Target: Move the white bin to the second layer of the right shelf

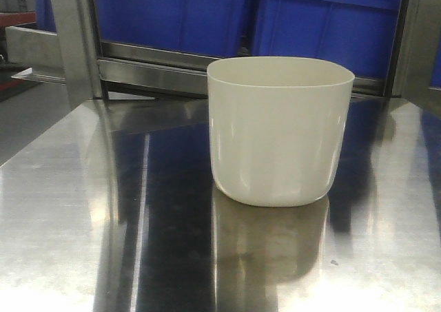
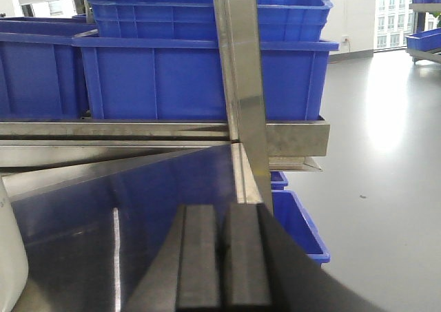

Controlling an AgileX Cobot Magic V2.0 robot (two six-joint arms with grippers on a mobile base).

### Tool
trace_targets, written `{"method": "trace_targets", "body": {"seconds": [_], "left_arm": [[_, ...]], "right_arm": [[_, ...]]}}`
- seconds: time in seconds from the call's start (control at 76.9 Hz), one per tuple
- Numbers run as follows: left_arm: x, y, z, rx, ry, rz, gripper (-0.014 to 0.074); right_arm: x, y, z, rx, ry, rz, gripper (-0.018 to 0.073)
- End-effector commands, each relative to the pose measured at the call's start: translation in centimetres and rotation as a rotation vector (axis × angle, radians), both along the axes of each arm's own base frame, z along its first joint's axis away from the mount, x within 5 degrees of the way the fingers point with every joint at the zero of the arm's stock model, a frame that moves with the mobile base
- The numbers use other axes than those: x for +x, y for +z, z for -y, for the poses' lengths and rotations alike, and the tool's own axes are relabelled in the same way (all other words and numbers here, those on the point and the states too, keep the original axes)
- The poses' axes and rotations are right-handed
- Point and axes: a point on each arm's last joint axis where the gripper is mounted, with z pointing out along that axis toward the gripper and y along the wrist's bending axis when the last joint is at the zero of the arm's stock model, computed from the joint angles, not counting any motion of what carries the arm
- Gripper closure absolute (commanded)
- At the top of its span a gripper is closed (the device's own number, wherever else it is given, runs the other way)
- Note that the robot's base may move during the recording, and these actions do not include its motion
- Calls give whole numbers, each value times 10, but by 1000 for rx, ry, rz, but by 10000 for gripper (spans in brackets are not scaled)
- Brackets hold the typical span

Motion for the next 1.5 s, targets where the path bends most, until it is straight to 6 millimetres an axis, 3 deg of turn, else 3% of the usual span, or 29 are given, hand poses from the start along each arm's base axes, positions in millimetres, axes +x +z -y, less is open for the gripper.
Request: {"method": "trace_targets", "body": {"seconds": [0.0,0.429,0.599,0.716,0.937,1.301,1.379,1.483], "left_arm": [[1,-4,0,-9,-4,62,512],[1,-4,0,-9,-4,62,512],[1,-4,0,-9,-4,62,512],[1,-4,0,-9,-4,62,512],[1,-4,0,-9,-4,62,512],[1,-4,0,-9,-4,62,512],[1,-4,0,-9,-4,62,512],[1,-4,0,-9,-4,62,512]], "right_arm": [[-4,15,0,-28,-2,129,507],[-2,15,0,-22,-1,108,507],[15,27,0,28,25,-89,507],[28,47,-2,6,59,-160,507],[50,110,-2,3,61,-118,507],[101,158,-8,27,100,-463,506],[111,164,-10,22,110,-552,448],[122,165,-15,-36,154,-716,239]]}}
